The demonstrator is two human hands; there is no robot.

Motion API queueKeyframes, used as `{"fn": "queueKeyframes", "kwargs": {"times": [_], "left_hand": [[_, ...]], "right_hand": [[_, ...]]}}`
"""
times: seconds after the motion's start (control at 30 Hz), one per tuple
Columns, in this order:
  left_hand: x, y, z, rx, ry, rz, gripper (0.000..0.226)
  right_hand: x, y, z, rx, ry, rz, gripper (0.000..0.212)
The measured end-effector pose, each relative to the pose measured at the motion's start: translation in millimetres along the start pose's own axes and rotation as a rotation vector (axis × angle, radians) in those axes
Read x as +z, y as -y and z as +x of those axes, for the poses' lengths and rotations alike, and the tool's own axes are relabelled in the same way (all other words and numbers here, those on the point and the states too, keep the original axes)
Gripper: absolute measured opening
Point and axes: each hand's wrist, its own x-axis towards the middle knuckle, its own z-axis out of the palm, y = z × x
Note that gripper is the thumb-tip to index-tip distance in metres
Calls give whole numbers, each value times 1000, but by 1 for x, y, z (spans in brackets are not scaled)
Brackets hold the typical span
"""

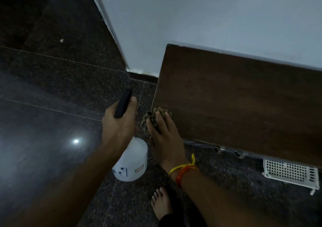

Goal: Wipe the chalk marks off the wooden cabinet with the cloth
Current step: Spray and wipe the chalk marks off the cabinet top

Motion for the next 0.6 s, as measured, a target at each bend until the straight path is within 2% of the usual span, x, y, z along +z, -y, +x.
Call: {"fn": "queueKeyframes", "kwargs": {"times": [0.1, 0.2, 0.33, 0.47, 0.53, 0.6], "left_hand": [[4, -5, 2, 25, 3, 12, 36], [8, -9, 4, 52, 35, 14, 44], [15, -12, 8, 50, 39, 14, 41], [21, -19, 10, 33, 56, 51, 36], [24, -23, 13, 30, 72, 60, 35], [26, -26, 16, 25, 91, 57, 36]], "right_hand": [[0, -4, 11, -31, 2, 10, 55], [0, -9, 44, 34, -19, -20, 53], [-1, -10, 52, 148, -24, -35, 55], [-7, -15, 26, 93, 39, -53, 58], [-8, -25, 46, 84, 42, -45, 50], [-11, -39, 78, 138, 38, -40, 51]]}}
